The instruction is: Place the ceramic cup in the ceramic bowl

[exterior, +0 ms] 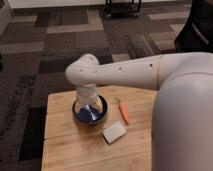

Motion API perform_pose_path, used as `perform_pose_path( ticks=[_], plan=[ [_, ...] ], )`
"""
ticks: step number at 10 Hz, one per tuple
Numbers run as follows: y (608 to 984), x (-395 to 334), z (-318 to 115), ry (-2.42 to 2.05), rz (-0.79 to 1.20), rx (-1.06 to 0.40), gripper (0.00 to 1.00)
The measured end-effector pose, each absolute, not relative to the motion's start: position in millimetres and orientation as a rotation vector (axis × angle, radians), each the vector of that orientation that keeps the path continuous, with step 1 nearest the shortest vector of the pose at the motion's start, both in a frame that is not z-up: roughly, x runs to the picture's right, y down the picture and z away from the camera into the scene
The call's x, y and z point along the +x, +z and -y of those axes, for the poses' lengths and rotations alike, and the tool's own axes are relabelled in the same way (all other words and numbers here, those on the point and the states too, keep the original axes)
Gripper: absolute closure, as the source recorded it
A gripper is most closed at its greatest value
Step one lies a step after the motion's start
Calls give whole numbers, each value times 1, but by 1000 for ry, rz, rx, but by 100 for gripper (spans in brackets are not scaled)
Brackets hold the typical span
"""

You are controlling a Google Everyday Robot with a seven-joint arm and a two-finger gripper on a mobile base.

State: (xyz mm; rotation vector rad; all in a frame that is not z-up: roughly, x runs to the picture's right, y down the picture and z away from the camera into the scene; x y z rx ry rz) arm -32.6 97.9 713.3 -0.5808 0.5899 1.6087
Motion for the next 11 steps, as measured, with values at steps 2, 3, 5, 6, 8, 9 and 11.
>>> perform_pose_path(
  ticks=[2,3,5,6,8,9,11],
  plan=[
    [716,23,-93,1699,-618,-566,35],
    [710,103,-88,1775,-689,-524,35],
    [687,184,-75,1808,-795,-433,35],
    [666,228,-58,1826,-853,-351,35],
    [662,235,-55,1829,-864,-338,35],
    [662,237,-56,1831,-865,-336,35],
    [663,236,-55,1832,-865,-338,35]
  ],
)
